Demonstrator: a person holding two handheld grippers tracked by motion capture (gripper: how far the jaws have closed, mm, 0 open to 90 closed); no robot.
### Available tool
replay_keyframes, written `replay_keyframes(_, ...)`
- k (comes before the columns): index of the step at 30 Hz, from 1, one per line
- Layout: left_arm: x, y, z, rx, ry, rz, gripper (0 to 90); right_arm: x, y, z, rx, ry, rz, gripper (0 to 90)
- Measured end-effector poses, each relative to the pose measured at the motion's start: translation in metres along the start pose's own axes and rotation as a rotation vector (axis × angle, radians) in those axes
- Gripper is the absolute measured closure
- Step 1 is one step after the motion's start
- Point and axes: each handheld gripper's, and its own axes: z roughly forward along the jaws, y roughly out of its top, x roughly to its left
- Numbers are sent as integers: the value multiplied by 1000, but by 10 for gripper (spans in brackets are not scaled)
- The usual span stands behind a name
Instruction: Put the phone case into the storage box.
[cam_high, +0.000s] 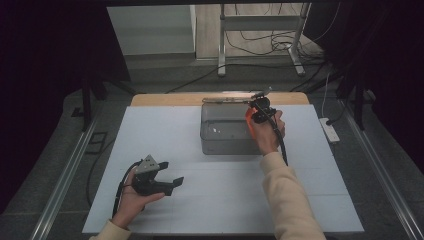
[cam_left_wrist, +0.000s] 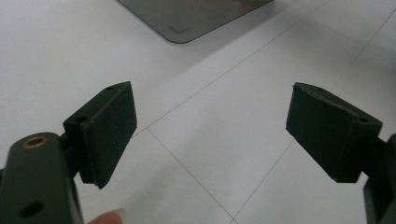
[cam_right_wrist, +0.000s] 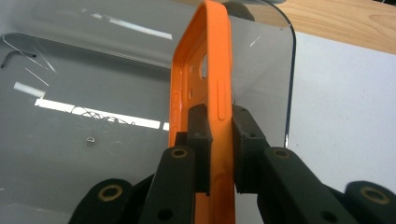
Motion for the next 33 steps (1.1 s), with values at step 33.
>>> replay_keyframes(33,0,0,0,1,-2,0,164,1,-3,9,27,-34,-6,795)
